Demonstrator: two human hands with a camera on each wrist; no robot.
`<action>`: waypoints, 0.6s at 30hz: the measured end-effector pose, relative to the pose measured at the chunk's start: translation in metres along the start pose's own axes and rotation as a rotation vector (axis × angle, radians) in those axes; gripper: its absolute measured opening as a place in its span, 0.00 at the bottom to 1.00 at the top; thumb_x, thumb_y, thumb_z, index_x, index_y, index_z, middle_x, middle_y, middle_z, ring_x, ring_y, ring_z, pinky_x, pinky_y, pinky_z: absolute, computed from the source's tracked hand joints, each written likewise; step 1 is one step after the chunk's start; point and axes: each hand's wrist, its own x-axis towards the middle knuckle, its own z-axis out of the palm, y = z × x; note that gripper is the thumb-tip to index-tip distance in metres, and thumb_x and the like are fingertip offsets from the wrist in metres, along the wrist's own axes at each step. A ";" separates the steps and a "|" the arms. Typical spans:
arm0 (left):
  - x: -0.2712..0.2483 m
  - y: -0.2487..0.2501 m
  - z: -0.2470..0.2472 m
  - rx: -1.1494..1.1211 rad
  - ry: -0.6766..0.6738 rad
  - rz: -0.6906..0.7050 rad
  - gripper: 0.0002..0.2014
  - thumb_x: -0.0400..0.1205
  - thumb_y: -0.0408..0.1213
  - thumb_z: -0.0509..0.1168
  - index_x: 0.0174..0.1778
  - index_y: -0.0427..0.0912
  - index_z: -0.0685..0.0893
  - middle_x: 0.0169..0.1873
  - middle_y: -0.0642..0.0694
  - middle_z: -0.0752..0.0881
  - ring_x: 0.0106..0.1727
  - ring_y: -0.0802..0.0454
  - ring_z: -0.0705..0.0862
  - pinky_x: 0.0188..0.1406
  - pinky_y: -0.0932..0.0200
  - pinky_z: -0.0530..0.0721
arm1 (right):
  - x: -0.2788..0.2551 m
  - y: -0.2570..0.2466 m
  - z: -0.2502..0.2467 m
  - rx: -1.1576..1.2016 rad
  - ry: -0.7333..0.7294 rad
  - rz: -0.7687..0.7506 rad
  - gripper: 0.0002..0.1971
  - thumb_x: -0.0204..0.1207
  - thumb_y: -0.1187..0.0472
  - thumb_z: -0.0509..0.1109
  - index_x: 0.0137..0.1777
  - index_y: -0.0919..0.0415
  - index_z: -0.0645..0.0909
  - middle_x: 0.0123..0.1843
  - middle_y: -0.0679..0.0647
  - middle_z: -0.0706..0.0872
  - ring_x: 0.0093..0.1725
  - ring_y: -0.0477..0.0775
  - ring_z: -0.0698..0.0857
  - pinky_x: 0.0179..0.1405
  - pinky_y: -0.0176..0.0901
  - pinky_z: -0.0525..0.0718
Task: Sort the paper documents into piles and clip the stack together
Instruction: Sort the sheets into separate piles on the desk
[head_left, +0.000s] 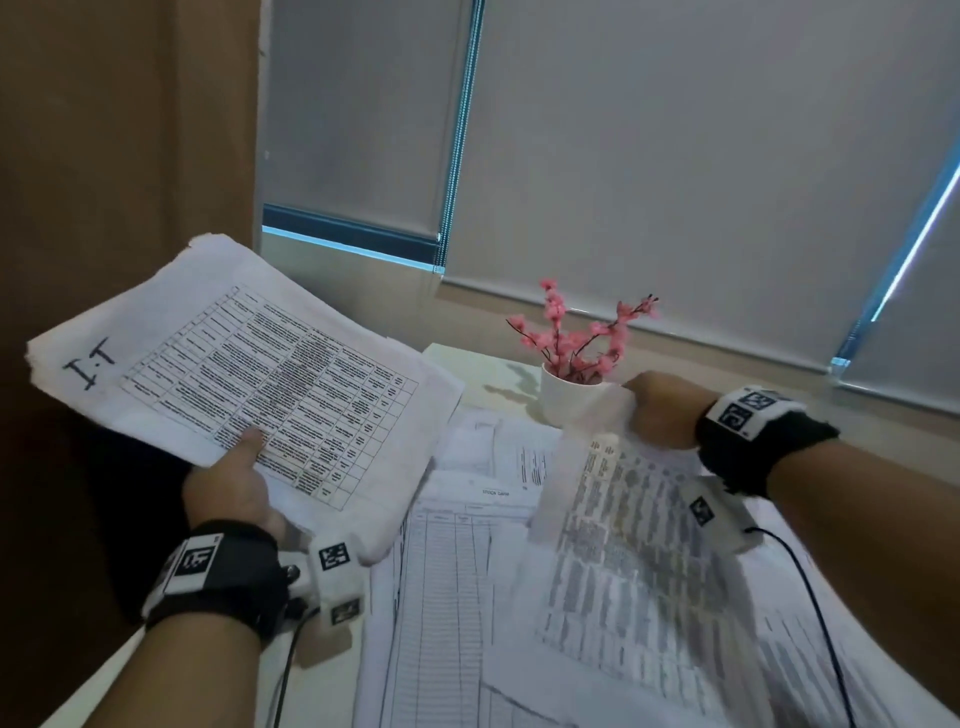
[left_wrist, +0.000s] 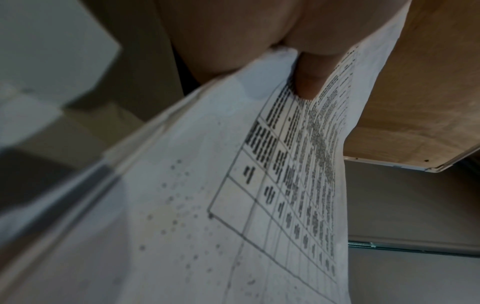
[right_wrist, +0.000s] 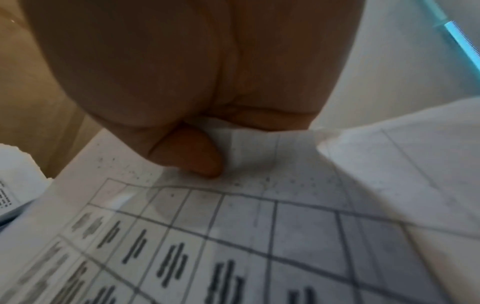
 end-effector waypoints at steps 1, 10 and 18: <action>-0.001 0.000 0.001 -0.007 0.005 -0.004 0.20 0.78 0.45 0.76 0.60 0.35 0.87 0.51 0.43 0.88 0.50 0.41 0.87 0.58 0.40 0.86 | -0.010 0.009 -0.005 -0.036 -0.029 0.038 0.06 0.74 0.63 0.66 0.41 0.55 0.84 0.43 0.53 0.89 0.45 0.59 0.86 0.45 0.42 0.78; -0.015 0.006 0.005 0.015 0.007 -0.004 0.26 0.74 0.46 0.78 0.64 0.34 0.87 0.59 0.40 0.90 0.55 0.36 0.90 0.58 0.26 0.86 | -0.078 -0.012 0.024 0.047 -0.349 -0.027 0.09 0.68 0.56 0.78 0.45 0.56 0.84 0.40 0.49 0.86 0.37 0.47 0.82 0.32 0.35 0.77; -0.019 0.008 0.003 0.002 0.022 -0.012 0.26 0.73 0.47 0.78 0.63 0.35 0.87 0.57 0.41 0.90 0.53 0.37 0.90 0.58 0.25 0.85 | -0.067 -0.045 0.082 0.039 -0.399 -0.059 0.28 0.66 0.51 0.81 0.64 0.52 0.74 0.53 0.48 0.83 0.49 0.52 0.83 0.45 0.45 0.83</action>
